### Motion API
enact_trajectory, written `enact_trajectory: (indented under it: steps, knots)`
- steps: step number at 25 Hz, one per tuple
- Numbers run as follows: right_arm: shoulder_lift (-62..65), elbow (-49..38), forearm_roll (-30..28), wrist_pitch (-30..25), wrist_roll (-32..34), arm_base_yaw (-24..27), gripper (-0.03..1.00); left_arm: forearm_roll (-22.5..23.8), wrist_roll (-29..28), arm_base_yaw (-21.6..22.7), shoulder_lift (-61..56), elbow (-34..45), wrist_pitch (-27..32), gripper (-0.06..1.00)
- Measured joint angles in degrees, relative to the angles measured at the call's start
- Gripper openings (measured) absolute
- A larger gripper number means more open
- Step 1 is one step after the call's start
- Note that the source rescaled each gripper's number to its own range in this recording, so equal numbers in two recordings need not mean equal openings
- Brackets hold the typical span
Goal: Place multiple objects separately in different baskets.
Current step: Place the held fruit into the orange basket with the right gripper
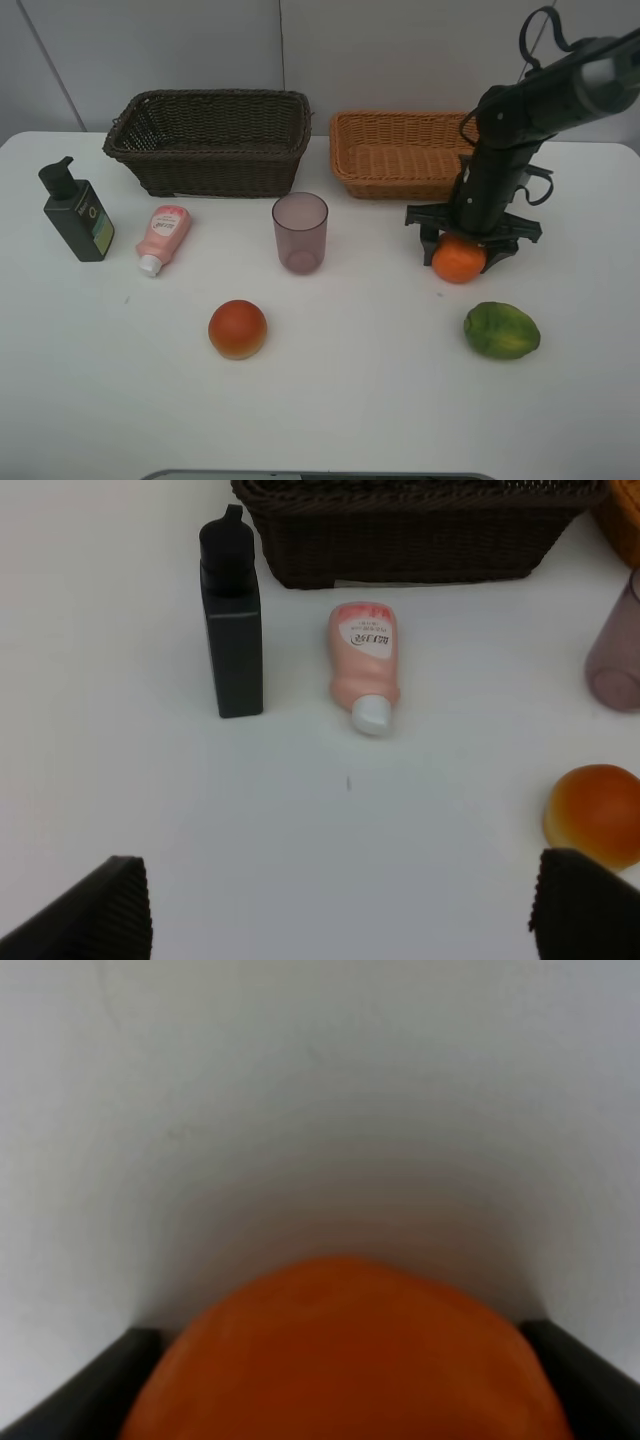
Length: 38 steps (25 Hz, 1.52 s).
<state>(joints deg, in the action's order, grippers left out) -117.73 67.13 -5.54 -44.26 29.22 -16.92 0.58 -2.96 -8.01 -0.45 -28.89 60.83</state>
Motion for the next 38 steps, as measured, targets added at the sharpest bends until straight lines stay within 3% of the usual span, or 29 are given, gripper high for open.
enact_trajectory:
  steps: [17, 21, 27, 32, 38]
  knots:
    - [0.7, 0.2, -0.1, 1.0, -1.2, 0.0, 0.42, 0.0, 0.0, 0.0, 0.0, 0.0, 0.0, 0.98]
    - [2.9, 4.2, 0.1, -5.0, -8.5, 0.0, 0.42, 0.0, 0.0, 0.0, 0.0, 0.0, 0.0, 0.98]
    - [4.3, 15.5, 0.4, -19.3, -16.8, 0.0, 0.42, 0.0, 0.0, 0.0, 0.0, 0.0, 0.0, 0.98]
    - [3.4, 26.4, 0.6, -22.3, -22.6, 0.4, 0.42, 0.0, 0.0, 0.0, 0.0, 0.0, 0.0, 0.98]
    - [-4.3, 39.7, 0.1, -24.6, -23.9, 2.0, 0.42, 0.0, 0.0, 0.0, 0.0, 0.0, 0.0, 0.98]
